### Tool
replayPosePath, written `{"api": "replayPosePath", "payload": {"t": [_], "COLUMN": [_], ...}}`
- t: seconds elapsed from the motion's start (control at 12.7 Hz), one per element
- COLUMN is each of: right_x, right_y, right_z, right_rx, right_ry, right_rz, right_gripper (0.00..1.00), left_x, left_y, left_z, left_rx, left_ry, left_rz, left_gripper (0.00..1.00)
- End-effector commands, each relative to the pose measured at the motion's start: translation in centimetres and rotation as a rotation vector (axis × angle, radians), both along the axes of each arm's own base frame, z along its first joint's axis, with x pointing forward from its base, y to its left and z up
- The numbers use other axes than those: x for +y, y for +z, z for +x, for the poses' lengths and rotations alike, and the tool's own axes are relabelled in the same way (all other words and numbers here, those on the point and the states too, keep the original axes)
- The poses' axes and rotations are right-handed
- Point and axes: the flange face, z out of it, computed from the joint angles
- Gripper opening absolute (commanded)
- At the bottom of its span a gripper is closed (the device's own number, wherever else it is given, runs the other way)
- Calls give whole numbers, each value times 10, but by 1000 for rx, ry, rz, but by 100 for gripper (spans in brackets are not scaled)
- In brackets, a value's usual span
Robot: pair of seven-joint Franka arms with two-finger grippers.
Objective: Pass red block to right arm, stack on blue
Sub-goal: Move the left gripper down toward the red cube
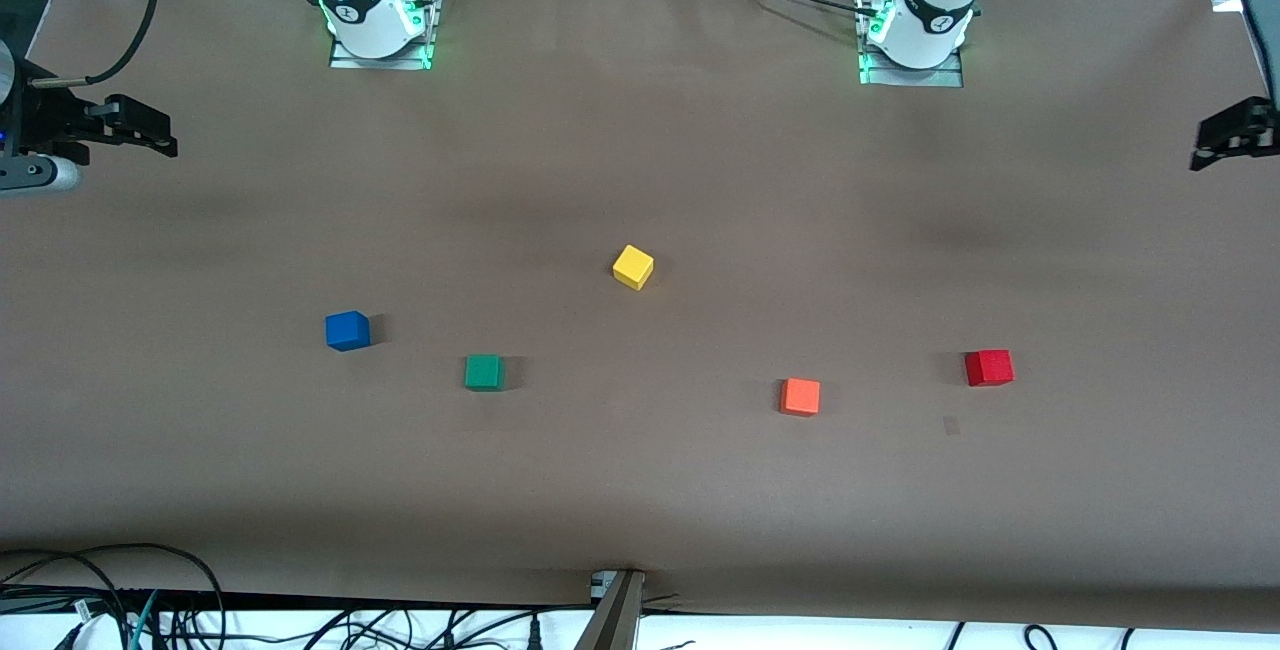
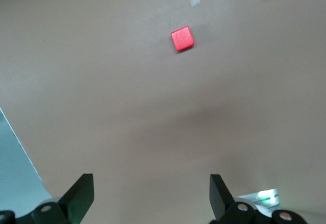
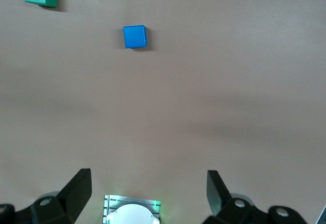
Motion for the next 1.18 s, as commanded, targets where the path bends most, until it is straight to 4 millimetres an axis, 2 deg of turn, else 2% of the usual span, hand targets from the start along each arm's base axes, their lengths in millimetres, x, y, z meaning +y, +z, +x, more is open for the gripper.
{"api": "replayPosePath", "payload": {"t": [0.0,0.24,0.55,0.71,0.87,0.95,1.1], "right_x": [0,-1,0,0,0,1,2], "right_y": [5,5,5,5,5,5,5], "right_z": [2,2,2,2,2,2,2], "right_rx": [-3,1,0,0,0,0,-2], "right_ry": [-1,0,0,0,-1,0,0], "right_rz": [18,19,18,20,18,20,19], "right_gripper": [100,100,100,100,100,100,100], "left_x": [43,95,149,167,173,183,207], "left_y": [-20,-56,-121,-159,-188,-206,-260], "left_z": [17,26,43,48,57,56,51], "left_rx": [56,62,-9,-59,-82,-122,-193], "left_ry": [-189,-307,-583,-720,-876,-897,-941], "left_rz": [-43,-195,-398,-509,-561,-613,-727], "left_gripper": [100,100,100,100,100,100,100]}}
